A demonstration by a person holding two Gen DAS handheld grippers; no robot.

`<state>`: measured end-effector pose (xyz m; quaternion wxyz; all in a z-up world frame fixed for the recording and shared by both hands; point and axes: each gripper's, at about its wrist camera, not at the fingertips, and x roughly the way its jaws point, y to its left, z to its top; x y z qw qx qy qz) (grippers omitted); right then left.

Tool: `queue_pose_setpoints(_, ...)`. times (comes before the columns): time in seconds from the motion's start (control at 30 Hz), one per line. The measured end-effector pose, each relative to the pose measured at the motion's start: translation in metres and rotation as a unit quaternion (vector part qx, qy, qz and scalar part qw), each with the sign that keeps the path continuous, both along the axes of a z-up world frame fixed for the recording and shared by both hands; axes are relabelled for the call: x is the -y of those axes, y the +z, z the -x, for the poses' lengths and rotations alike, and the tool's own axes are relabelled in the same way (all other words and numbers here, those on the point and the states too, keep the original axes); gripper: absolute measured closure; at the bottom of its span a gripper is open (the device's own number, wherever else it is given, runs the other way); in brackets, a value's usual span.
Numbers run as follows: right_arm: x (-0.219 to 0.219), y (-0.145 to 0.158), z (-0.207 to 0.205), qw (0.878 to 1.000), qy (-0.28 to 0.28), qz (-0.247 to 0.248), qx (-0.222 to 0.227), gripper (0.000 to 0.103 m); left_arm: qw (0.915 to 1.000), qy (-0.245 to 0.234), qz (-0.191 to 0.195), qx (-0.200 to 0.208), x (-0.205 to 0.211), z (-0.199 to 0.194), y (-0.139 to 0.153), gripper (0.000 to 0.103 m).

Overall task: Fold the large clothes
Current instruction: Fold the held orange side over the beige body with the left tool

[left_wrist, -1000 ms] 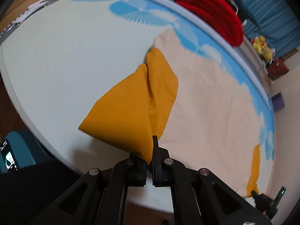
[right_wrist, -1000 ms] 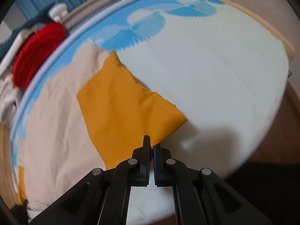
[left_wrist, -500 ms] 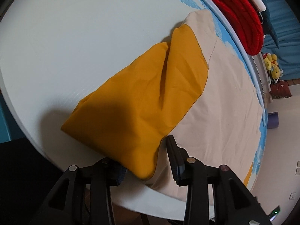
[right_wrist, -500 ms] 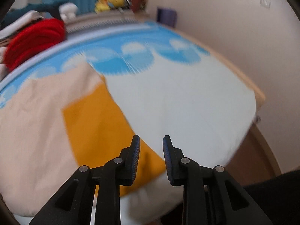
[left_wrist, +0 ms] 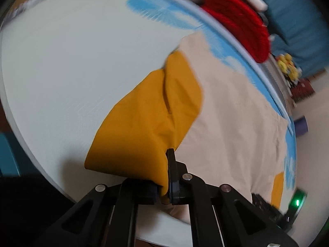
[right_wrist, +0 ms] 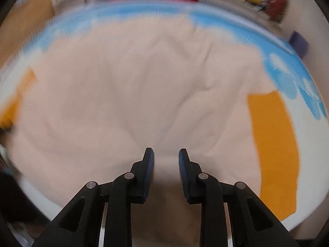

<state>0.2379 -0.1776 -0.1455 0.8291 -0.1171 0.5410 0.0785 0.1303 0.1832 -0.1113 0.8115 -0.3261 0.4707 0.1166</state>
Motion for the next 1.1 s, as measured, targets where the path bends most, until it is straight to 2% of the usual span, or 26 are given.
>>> queue_pose_setpoints(0.07, 0.0, -0.004, -0.008, 1.0, 0.0, 0.005, -0.011, 0.076, 0.9986, -0.025, -0.038, 0.026, 0.015, -0.001, 0.019, 0.099)
queue_pose_setpoints(0.13, 0.001, 0.0, -0.016, 0.999, -0.004, 0.003, -0.034, 0.076, 0.9968, -0.042, -0.05, 0.045, 0.024, -0.001, 0.029, 0.099)
queue_pose_setpoints(0.2, 0.011, 0.017, -0.022, 0.999, -0.008, -0.026, -0.045, 0.076, 0.9932, -0.064, -0.069, 0.068, 0.039, -0.004, 0.042, 0.1)
queue_pose_setpoints(0.23, 0.016, 0.029, -0.022, 0.998, -0.01, -0.044, -0.036, 0.076, 0.9921, -0.069, -0.073, 0.074, 0.042, -0.003, 0.044, 0.1)
queue_pose_setpoints(0.27, 0.022, 0.044, -0.023, 0.998, -0.01, -0.059, -0.019, 0.076, 0.9903, -0.078, -0.078, 0.085, 0.05, -0.006, 0.05, 0.1)
queue_pose_setpoints(0.37, 0.044, 0.11, -0.023, 0.992, 0.021, -0.098, 0.077, 0.075, 0.9851, -0.1, -0.087, 0.109, 0.071, -0.012, 0.065, 0.1)
queue_pose_setpoints(0.4, 0.055, 0.132, -0.021, 0.987, 0.036, -0.102, 0.115, 0.069, 0.9834, -0.108, -0.09, 0.115, 0.074, -0.01, 0.067, 0.101)
queue_pose_setpoints(0.43, 0.062, 0.149, -0.015, 0.983, 0.047, -0.103, 0.144, 0.055, 0.9789, -0.126, -0.099, 0.126, 0.091, -0.014, 0.074, 0.101)
queue_pose_setpoints(0.47, 0.072, 0.163, -0.012, 0.978, 0.054, -0.102, 0.171, 0.047, 0.9754, -0.14, -0.105, 0.134, 0.102, -0.016, 0.079, 0.101)
queue_pose_setpoints(0.5, 0.081, 0.173, -0.012, 0.975, 0.056, -0.098, 0.193, 0.034, 0.9693, -0.162, -0.116, 0.144, 0.121, -0.02, 0.084, 0.101)
queue_pose_setpoints(0.53, 0.096, 0.182, -0.004, 0.969, 0.054, -0.092, 0.221, 0.033, 0.9634, -0.183, -0.123, 0.153, 0.138, -0.022, 0.089, 0.101)
queue_pose_setpoints(0.6, 0.117, 0.184, -0.003, 0.965, 0.036, -0.094, 0.24, 0.033, 0.9503, -0.227, -0.133, 0.166, 0.174, -0.026, 0.095, 0.102)
queue_pose_setpoints(0.7, 0.155, 0.171, -0.01, 0.972, -0.029, -0.132, 0.192, 0.033, 0.9338, -0.289, -0.122, 0.171, 0.224, -0.036, 0.092, 0.102)
queue_pose_setpoints(0.77, 0.172, 0.174, -0.012, 0.964, -0.058, -0.171, 0.193, 0.033, 0.9254, -0.325, -0.105, 0.164, 0.254, -0.043, 0.083, 0.102)
queue_pose_setpoints(0.87, 0.182, 0.174, -0.01, 0.963, -0.053, -0.186, 0.187, 0.033, 0.9086, -0.381, -0.105, 0.134, 0.296, -0.054, 0.062, 0.102)
queue_pose_setpoints(0.97, 0.19, 0.168, -0.006, 0.968, -0.049, -0.183, 0.166, 0.033, 0.8926, -0.433, -0.102, 0.075, 0.328, -0.063, 0.033, 0.097)
queue_pose_setpoints(1.0, 0.19, 0.166, -0.005, 0.968, -0.048, -0.189, 0.159, 0.033, 0.8889, -0.442, -0.103, 0.058, 0.334, -0.064, 0.026, 0.094)
queue_pose_setpoints(1.1, 0.195, 0.158, -0.007, 0.971, -0.046, -0.189, 0.14, 0.033, 0.8902, -0.443, -0.098, 0.04, 0.334, -0.067, 0.025, 0.081)
